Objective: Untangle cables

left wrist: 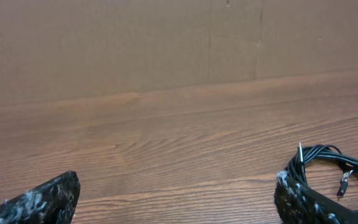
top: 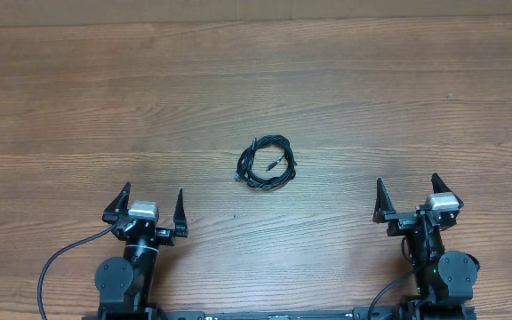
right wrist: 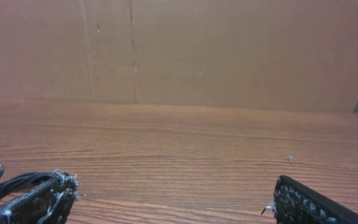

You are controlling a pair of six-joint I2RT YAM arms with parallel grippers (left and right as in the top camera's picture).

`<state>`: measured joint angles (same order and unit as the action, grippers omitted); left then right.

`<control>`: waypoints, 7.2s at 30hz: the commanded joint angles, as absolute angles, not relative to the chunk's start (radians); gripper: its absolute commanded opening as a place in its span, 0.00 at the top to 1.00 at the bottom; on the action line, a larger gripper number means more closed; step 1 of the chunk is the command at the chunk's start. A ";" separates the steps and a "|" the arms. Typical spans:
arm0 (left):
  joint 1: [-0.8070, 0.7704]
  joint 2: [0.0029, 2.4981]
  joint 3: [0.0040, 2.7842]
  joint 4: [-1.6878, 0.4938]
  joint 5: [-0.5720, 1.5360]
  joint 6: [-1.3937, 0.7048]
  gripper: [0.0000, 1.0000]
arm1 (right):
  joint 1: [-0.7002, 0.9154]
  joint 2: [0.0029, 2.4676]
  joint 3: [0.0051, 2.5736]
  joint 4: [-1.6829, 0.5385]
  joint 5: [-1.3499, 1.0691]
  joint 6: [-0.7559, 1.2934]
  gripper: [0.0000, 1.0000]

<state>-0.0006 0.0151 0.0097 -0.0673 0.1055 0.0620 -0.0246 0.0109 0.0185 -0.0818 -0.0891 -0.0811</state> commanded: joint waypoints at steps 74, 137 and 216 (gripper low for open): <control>-0.010 0.006 0.085 -0.068 0.264 0.062 0.00 | -0.019 0.003 0.008 -0.077 -0.079 -0.075 0.00; -0.302 2.030 1.607 -0.997 0.391 -0.032 0.37 | -0.019 0.003 0.008 -0.078 -0.079 -0.075 0.00; -0.245 1.932 1.631 -1.174 0.389 -0.066 0.61 | -0.019 0.139 0.101 -0.155 -0.490 0.172 0.00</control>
